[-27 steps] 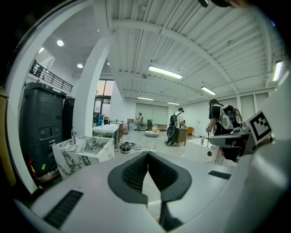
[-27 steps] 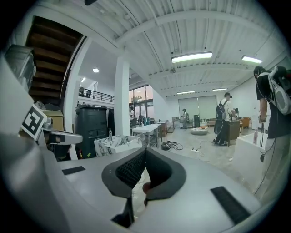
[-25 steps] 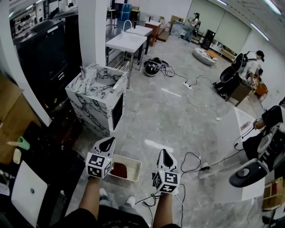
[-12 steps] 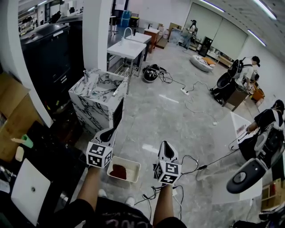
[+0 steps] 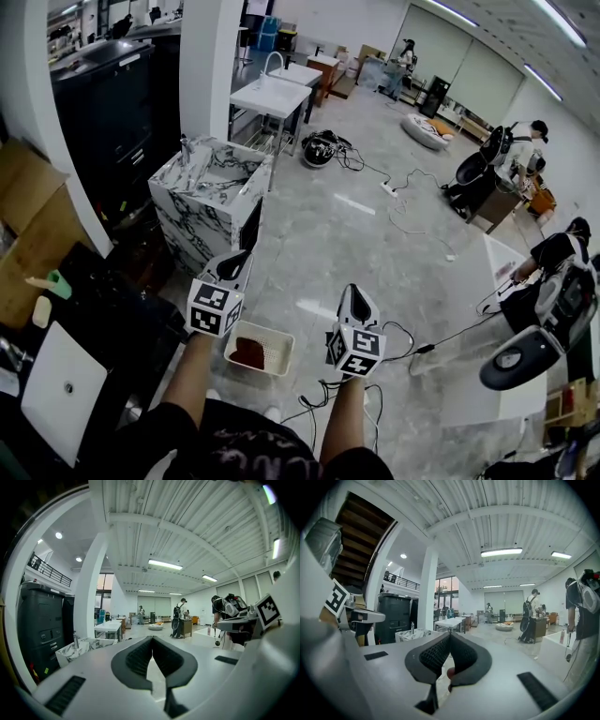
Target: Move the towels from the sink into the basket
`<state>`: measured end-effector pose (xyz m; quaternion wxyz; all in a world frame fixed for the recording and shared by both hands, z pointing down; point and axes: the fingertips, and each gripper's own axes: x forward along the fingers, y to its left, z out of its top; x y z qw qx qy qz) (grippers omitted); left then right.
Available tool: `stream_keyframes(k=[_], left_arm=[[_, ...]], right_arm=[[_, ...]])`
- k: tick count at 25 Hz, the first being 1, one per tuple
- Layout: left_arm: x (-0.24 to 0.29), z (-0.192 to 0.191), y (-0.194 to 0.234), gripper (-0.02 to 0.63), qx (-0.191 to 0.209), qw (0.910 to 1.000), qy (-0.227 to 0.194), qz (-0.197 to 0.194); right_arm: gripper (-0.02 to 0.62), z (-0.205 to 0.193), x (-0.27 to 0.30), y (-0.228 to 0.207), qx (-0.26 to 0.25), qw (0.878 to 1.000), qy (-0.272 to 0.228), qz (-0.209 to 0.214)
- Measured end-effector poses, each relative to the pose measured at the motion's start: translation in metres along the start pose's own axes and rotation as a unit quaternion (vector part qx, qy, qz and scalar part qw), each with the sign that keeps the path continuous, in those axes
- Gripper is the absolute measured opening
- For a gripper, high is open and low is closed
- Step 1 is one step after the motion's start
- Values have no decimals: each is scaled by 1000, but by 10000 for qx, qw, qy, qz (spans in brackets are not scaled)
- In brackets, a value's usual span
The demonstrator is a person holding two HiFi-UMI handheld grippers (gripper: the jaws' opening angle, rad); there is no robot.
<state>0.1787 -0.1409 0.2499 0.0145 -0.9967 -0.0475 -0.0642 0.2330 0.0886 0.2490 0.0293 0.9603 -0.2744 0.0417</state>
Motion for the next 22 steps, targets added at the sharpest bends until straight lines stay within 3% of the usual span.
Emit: stream_keyframes(k=[22], left_arm=[[-14, -1, 12, 17, 92, 9998, -34, 162]], right_arm=[[14, 0, 5, 10, 10, 9999, -51, 125]])
